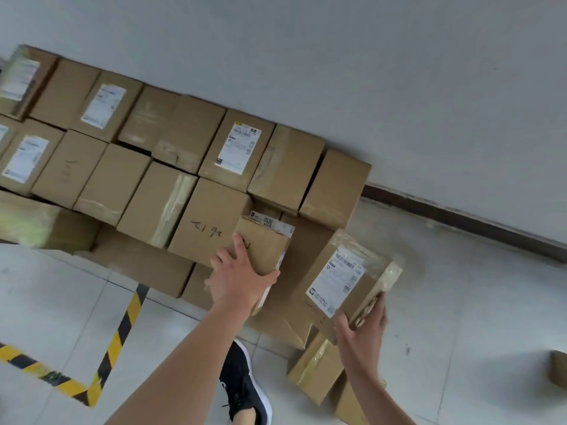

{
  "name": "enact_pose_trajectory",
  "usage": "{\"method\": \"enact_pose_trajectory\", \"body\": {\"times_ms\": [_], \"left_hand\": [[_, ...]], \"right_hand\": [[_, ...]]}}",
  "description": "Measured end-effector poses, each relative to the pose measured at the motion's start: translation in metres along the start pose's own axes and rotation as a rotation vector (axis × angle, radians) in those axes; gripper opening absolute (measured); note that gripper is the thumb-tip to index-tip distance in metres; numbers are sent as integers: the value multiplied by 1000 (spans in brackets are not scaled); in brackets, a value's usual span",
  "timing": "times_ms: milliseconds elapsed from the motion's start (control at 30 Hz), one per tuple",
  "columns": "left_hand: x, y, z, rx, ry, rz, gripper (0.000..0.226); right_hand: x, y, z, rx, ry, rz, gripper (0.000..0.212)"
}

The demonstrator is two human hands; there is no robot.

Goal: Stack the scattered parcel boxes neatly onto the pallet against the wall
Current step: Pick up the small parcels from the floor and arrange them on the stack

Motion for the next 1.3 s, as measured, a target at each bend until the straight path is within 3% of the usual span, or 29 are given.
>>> {"method": "enact_pose_trajectory", "body": {"times_ms": [267,467,833,1000,1300], "left_hand": [[0,-35,21,-18,-7,98,122],[-7,-56,35,-85,-100,63,108],[-12,-48,63,-99,-182,87,93],[-28,5,181,-292,-189,98,80],[-184,170,498,-690,-304,-46,77]], "right_hand": [[-64,-27,-9,116,91,-244,96],[-73,-73,-14,110,163,-298,70],[-67,-85,-6,99,208,-462,78],[38,-99,25,40,234,-336,81],[409,-89,214,-240,412,19,73]]}}
Point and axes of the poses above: each hand's wrist, its own y-axis away from the middle knuckle, its own x-axis out of the back of the hand, z = x × y, the point moved 9 cm from there along -y, towards the middle knuckle, and after that the axes turned 8 degrees about -z, right-handed, at the moved point
